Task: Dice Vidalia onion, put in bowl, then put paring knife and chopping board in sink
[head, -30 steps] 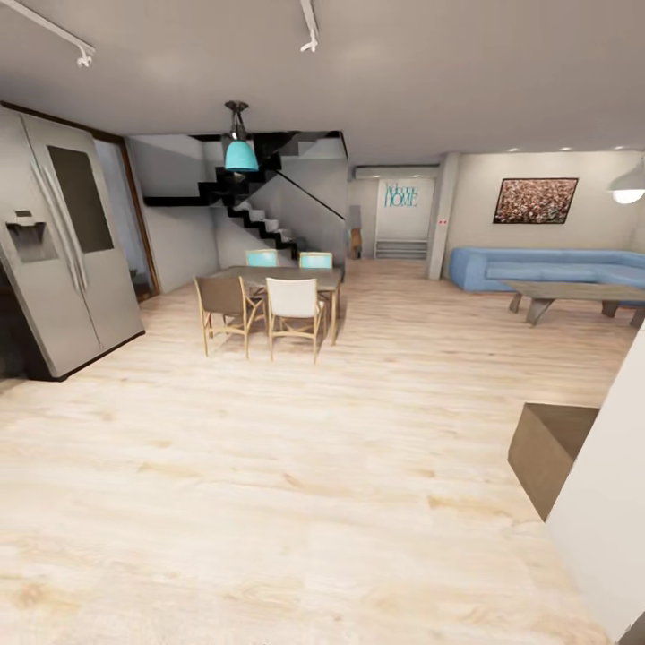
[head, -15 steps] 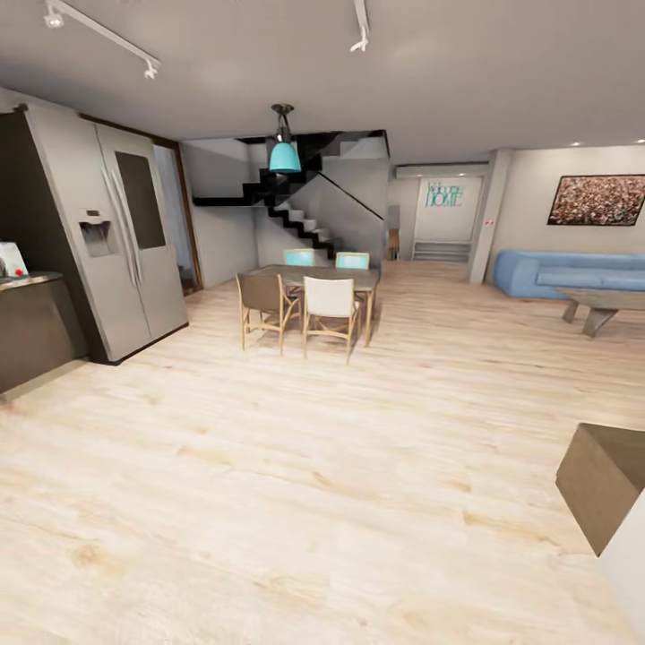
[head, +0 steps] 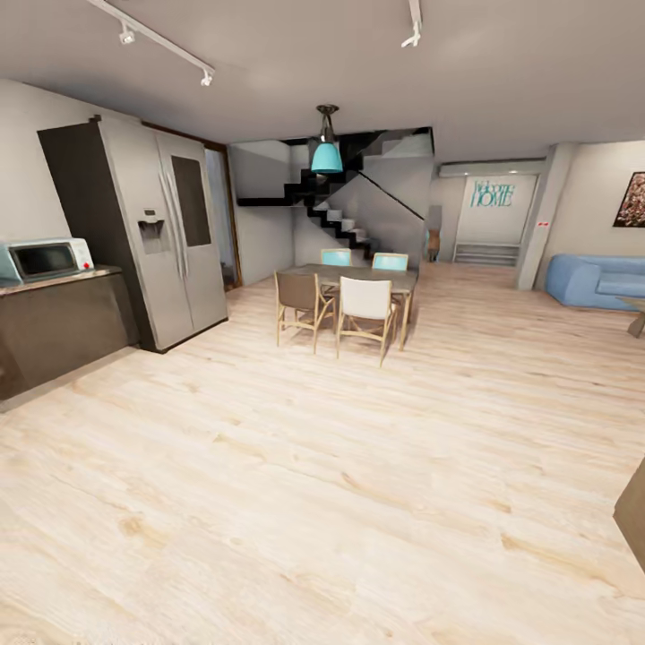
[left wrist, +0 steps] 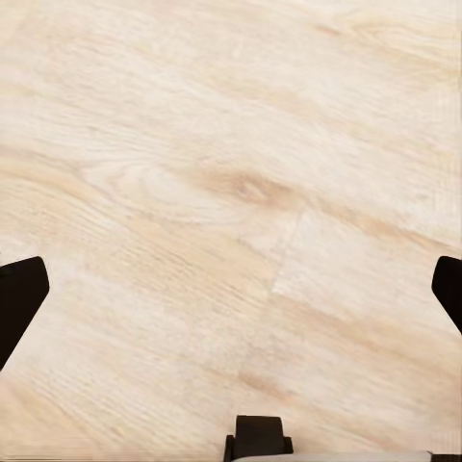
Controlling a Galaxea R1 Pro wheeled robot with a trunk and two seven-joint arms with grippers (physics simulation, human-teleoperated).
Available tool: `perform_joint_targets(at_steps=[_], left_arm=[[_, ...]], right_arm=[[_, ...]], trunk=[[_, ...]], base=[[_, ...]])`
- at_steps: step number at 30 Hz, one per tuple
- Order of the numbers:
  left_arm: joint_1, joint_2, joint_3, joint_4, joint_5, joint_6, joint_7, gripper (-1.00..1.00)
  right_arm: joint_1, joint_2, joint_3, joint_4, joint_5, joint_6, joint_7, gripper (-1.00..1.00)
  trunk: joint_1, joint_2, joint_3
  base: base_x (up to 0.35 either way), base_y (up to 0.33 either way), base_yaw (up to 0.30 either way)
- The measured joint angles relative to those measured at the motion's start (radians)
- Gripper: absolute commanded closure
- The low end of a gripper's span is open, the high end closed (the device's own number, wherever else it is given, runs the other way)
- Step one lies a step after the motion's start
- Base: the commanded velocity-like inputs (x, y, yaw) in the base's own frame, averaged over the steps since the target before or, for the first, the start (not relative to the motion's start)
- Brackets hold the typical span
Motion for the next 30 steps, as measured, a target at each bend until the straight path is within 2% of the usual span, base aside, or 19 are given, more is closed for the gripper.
perform_joint_targets(at_steps=[30], left_arm=[[0.0, -0.001, 0.0, 0.001, 0.001, 0.001, 0.0, -1.0]], right_arm=[[0.0, 0.002, 0.0, 0.0, 0.0, 0.0, 0.0, -1.0]], trunk=[[0.0, 0.0, 0.0]], base=[[0.213, -0.217, 0.277]])
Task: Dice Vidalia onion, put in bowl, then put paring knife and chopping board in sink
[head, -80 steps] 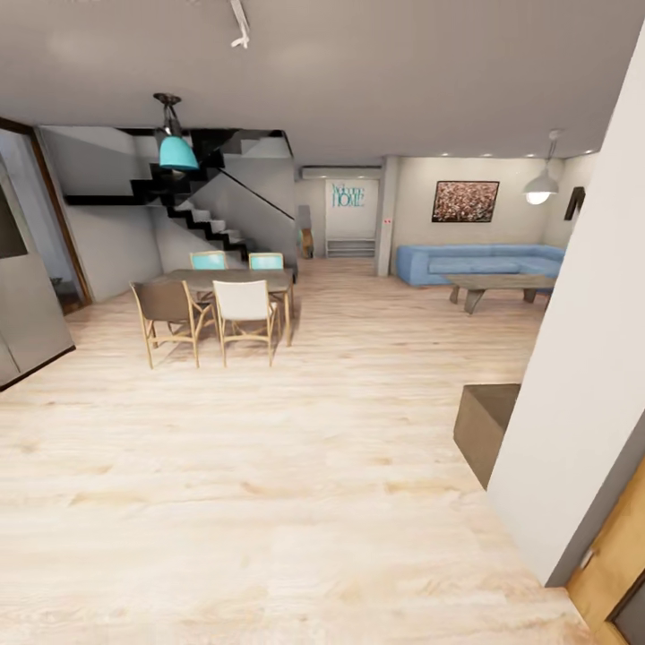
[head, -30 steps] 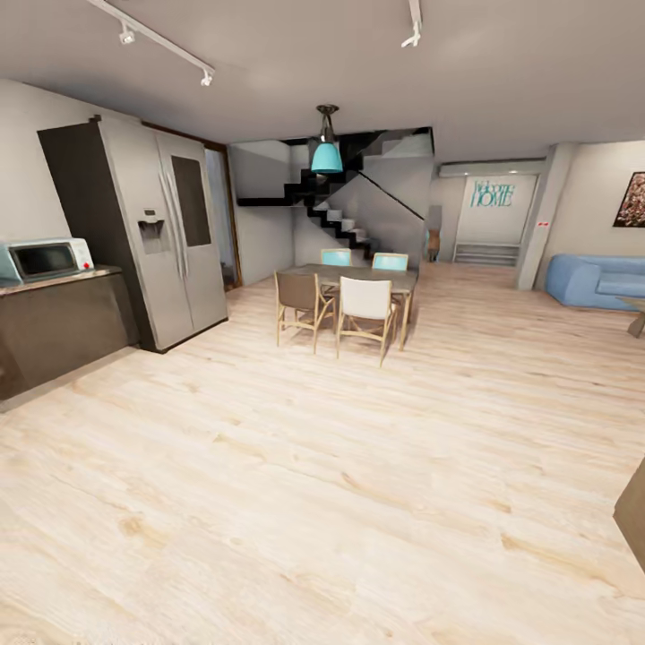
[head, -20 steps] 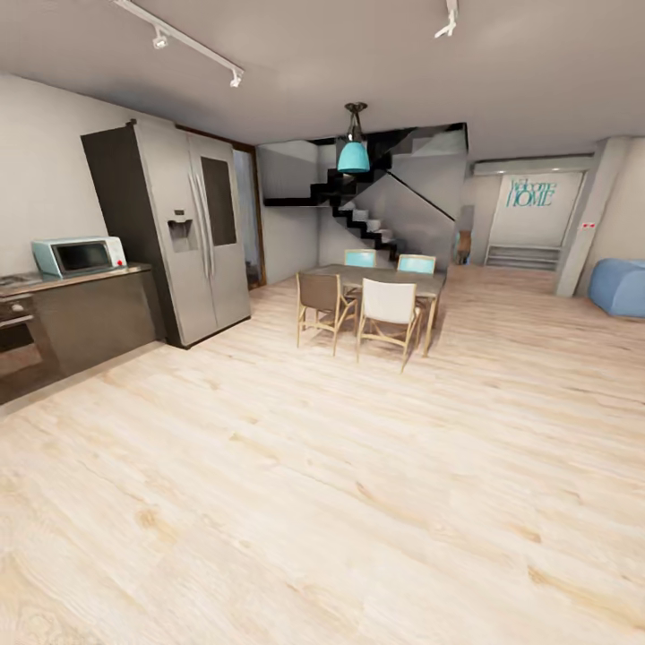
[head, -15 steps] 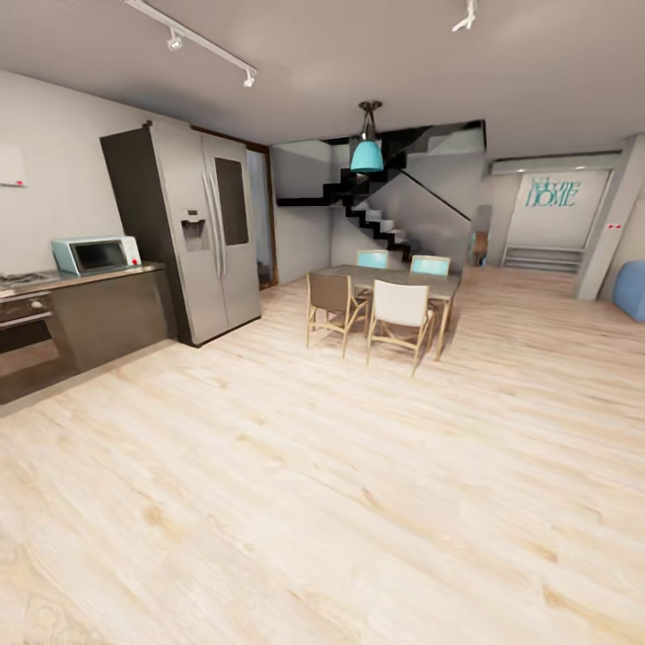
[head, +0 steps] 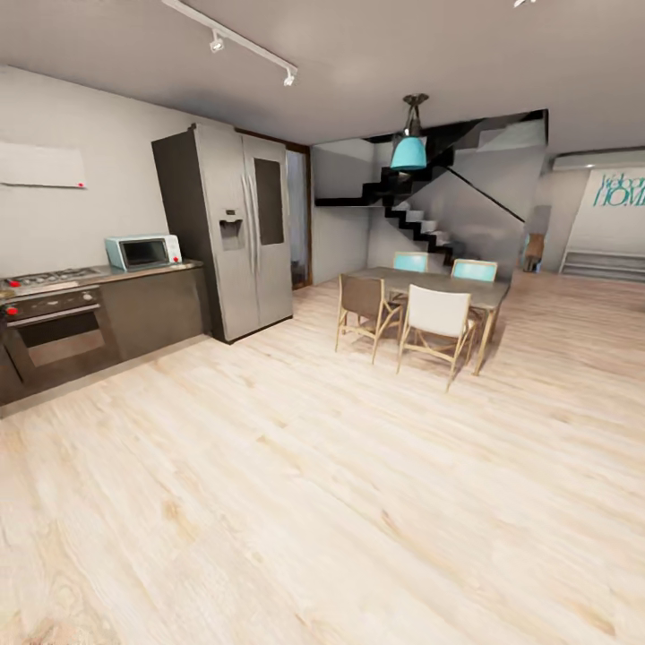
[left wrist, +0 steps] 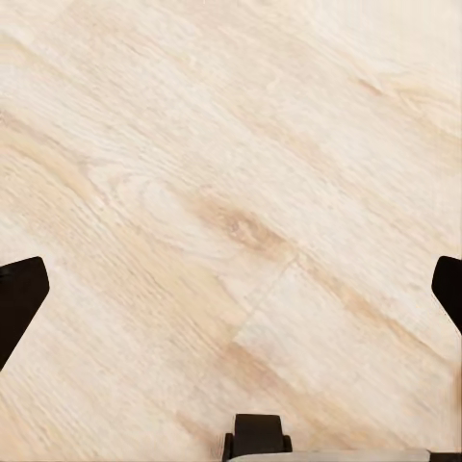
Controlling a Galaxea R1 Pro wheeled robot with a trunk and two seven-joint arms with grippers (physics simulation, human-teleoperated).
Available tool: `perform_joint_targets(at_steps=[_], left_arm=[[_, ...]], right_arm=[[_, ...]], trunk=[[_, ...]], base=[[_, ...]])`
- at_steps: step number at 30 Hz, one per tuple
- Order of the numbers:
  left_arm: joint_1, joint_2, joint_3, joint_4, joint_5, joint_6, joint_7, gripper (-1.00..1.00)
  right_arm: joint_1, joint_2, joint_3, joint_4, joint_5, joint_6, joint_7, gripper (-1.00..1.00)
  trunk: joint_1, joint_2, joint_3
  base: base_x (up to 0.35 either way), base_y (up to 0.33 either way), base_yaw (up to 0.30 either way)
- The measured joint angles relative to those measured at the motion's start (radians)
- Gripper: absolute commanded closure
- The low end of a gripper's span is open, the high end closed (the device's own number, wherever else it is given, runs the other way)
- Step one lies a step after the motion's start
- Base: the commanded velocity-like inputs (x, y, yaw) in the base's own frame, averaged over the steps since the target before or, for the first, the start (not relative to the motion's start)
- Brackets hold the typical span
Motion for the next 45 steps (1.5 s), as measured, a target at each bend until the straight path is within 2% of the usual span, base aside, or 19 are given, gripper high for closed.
perform_joint_targets(at_steps=[45], left_arm=[[0.0, 0.0, 0.0, 0.0, 0.0, 0.0, 0.0, -1.0]], right_arm=[[0.0, 0.0, 0.0, 0.0, 0.0, 0.0, 0.0, -1.0]], trunk=[[0.0, 0.0, 0.0]], base=[[0.22, -0.212, 0.277]])
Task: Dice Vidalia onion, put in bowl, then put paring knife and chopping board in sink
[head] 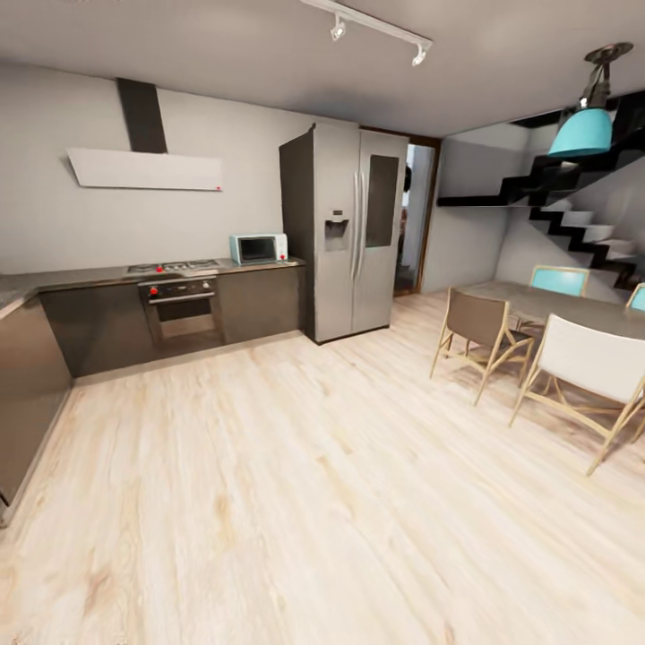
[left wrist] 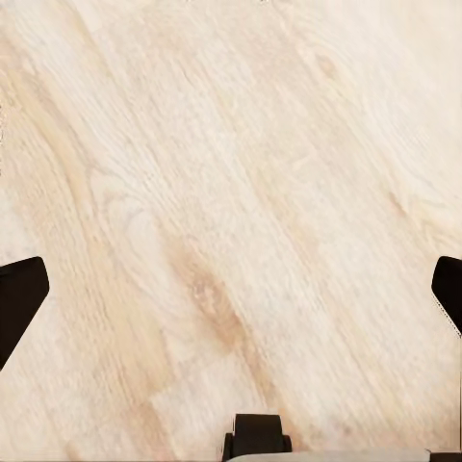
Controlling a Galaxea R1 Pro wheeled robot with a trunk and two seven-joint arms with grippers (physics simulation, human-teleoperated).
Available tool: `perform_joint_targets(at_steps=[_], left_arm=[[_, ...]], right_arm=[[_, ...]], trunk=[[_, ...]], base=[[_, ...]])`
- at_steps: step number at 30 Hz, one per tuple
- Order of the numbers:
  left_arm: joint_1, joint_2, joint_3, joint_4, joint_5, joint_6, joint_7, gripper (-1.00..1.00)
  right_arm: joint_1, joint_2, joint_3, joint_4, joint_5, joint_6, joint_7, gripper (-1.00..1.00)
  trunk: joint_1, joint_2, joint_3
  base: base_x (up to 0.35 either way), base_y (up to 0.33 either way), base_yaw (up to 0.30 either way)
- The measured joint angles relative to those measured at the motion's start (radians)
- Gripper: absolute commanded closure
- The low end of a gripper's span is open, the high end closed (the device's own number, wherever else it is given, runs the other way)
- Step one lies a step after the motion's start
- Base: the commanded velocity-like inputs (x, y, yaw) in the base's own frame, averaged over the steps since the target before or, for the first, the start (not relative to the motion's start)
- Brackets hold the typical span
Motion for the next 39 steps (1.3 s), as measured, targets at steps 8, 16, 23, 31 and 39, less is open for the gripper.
perform_joint_targets(at_steps=[8, 16, 23, 31, 39], left_arm=[[0.0, 0.0, 0.0, 0.0, 0.0, 0.0, 0.0, -1.0], [0.0, 0.0, 0.0, 0.0, 0.0, 0.0, 0.0, -1.0], [0.0, 0.0, 0.0, 0.0, 0.0, 0.0, 0.0, -1.0], [0.0, 0.0, 0.0, 0.0, 0.0, 0.0, 0.0, -1.0], [0.0, 0.0, 0.0, 0.0, 0.0, 0.0, 0.0, -1.0]], right_arm=[[0.0, 0.0, 0.001, 0.0, 0.0, 0.0, 0.0, -1.0], [0.0, 0.0, 0.001, 0.0, 0.0, 0.0, 0.0, -1.0], [0.0, 0.0, 0.001, 0.0, 0.0, 0.0, 0.0, -1.0], [0.0, 0.0, 0.0, 0.0, 0.0, 0.0, 0.0, -1.0], [0.0, 0.001, 0.001, 0.0, 0.0, 0.0, 0.0, -1.0]], trunk=[[0.0, 0.0, 0.0], [0.0, 0.0, 0.0], [0.0, 0.0, 0.0], [0.0, 0.0, 0.0], [0.0, 0.0, 0.0]], base=[[0.21, -0.181, 0.277], [0.21, -0.18, 0.277], [0.21, -0.18, 0.277], [0.21, -0.18, 0.277], [0.21, -0.18, 0.277]])
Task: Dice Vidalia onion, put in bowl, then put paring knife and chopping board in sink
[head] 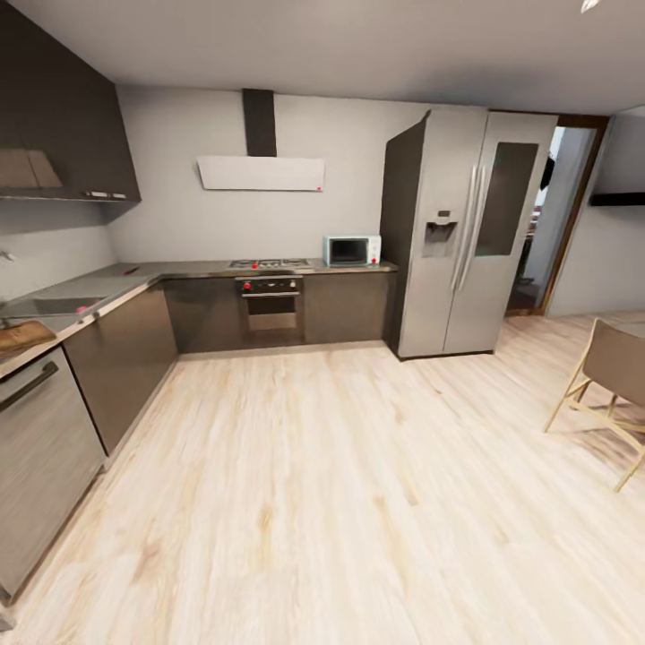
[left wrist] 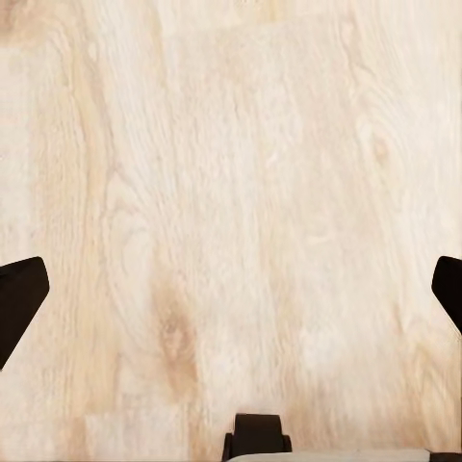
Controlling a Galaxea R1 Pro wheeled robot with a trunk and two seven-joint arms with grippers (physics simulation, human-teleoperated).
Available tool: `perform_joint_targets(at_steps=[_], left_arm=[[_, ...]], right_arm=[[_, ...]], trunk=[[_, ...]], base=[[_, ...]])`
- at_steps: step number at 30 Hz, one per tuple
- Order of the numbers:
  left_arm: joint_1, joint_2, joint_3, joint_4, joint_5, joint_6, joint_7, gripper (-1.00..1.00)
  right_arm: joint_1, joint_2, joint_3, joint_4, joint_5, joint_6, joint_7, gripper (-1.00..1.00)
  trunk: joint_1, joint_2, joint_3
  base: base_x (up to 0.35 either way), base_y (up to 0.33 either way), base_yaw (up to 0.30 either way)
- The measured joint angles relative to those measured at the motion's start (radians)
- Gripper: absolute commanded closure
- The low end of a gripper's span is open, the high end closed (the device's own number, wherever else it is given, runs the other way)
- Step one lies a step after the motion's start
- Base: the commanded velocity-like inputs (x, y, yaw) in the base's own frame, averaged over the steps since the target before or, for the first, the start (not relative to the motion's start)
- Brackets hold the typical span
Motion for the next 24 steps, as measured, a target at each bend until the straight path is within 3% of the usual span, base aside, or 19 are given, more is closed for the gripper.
perform_joint_targets(at_steps=[16, 24], left_arm=[[0.0, 0.0, 0.0, 0.0, 0.0, 0.0, 0.0, -1.0], [0.0, 0.0, 0.0, 0.0, 0.0, 0.0, 0.0, -1.0]], right_arm=[[0.0, 0.0, 0.0, 0.0, 0.0, 0.0, 0.0, -1.0], [0.0, -0.001, 0.0, 0.0, 0.0, 0.0, 0.0, -1.0]], trunk=[[0.0, 0.0, 0.0], [0.0, 0.0, 0.0]], base=[[0.21, -0.18, 0.276], [0.211, -0.18, 0.077]])
